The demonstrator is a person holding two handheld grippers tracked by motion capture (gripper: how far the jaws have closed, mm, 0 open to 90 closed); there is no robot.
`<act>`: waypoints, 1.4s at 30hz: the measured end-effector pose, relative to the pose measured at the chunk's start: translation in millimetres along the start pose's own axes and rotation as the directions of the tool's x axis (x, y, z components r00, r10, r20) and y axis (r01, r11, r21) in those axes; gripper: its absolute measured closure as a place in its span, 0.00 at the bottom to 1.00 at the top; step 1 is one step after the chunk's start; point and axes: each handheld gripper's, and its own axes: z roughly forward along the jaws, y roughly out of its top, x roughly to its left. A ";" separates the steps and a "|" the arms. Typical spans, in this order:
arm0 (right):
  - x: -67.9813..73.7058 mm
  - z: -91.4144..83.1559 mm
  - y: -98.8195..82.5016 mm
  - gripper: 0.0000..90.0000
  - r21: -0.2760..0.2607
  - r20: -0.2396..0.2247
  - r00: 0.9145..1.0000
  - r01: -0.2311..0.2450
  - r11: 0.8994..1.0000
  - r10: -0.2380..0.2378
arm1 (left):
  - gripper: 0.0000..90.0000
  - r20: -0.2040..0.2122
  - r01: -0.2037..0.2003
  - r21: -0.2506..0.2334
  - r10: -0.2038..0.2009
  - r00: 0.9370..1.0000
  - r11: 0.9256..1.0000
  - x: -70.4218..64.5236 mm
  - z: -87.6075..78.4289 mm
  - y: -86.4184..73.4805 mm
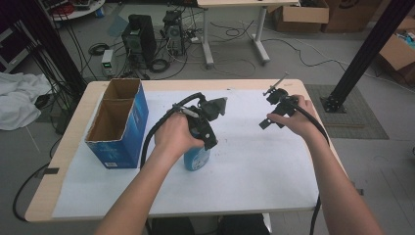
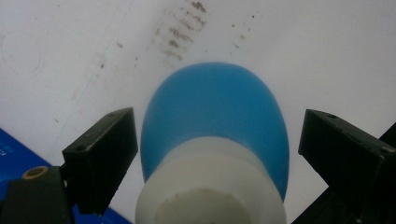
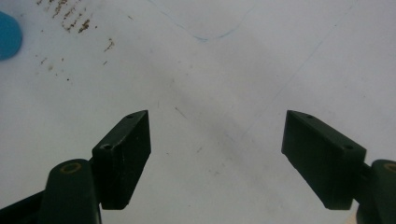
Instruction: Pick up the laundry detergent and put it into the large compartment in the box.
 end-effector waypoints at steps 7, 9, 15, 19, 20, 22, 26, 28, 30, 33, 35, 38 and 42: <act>-0.5 -0.6 -0.3 0.26 0.001 0.001 1.000 0.001 1.000 -0.001 | 0.17 0.007 0.000 0.003 0.000 1.000 1.000 -0.5 1.1 0.0; -0.7 -0.2 -0.6 0.26 0.001 0.000 1.000 0.000 1.000 0.000 | 0.18 0.008 -0.001 0.006 0.001 1.000 1.000 -0.5 1.4 -0.4; -0.9 -0.2 -0.8 0.26 0.000 0.000 1.000 0.000 1.000 0.000 | 0.20 0.016 0.007 0.001 -0.007 1.000 1.000 1.5 1.1 -1.7; -0.2 0.2 -0.3 0.26 0.002 0.000 1.000 0.001 1.000 -0.001 | 0.22 0.019 0.014 0.000 -0.014 1.000 1.000 1.8 1.6 -2.4; -0.1 0.5 -0.3 0.26 0.003 0.000 1.000 0.002 1.000 -0.002 | 0.22 0.019 0.015 0.000 -0.015 1.000 1.000 1.9 1.7 -2.4; 0.3 0.8 0.0 0.26 0.004 -0.001 1.000 0.001 1.000 -0.001 | 0.23 0.023 0.012 0.000 -0.012 1.000 1.000 1.8 1.8 -2.5; 0.3 0.5 0.3 0.26 0.000 -0.005 1.000 0.000 1.000 0.000 | 0.24 0.023 0.008 -0.002 -0.008 1.000 1.000 1.6 1.5 -2.2; 0.3 0.4 0.3 0.27 -0.004 -0.005 1.000 0.006 1.000 -0.006 | 0.25 0.028 0.015 -0.003 -0.015 0.999 1.000 1.8 1.6 -2.1; 0.5 0.1 0.3 0.27 -0.003 -0.005 1.000 0.003 1.000 -0.003 | 0.26 0.028 0.013 -0.004 -0.013 1.000 1.000 2.0 1.5 -2.0; -0.6 0.3 -0.3 0.27 -0.001 -0.004 1.000 0.001 1.000 -0.001 | 0.28 0.027 0.015 -0.004 -0.014 1.000 1.000 2.1 1.5 -2.2; -0.8 -0.1 -0.7 0.27 -0.002 -0.004 1.000 0.000 1.000 0.000 | 0.28 0.025 0.016 -0.003 -0.016 1.000 1.000 2.6 1.6 -2.4; -0.5 -0.7 -0.6 0.27 -0.006 -0.006 1.000 0.000 1.000 0.000 | 0.29 0.033 0.022 -0.006 -0.022 0.999 1.000 3.3 1.2 -2.8; 0.5 -0.1 0.0 0.27 -0.001 -0.007 1.000 -0.002 1.000 0.002 | 0.31 0.029 0.019 -0.008 -0.019 0.999 1.000 3.1 0.5 -3.2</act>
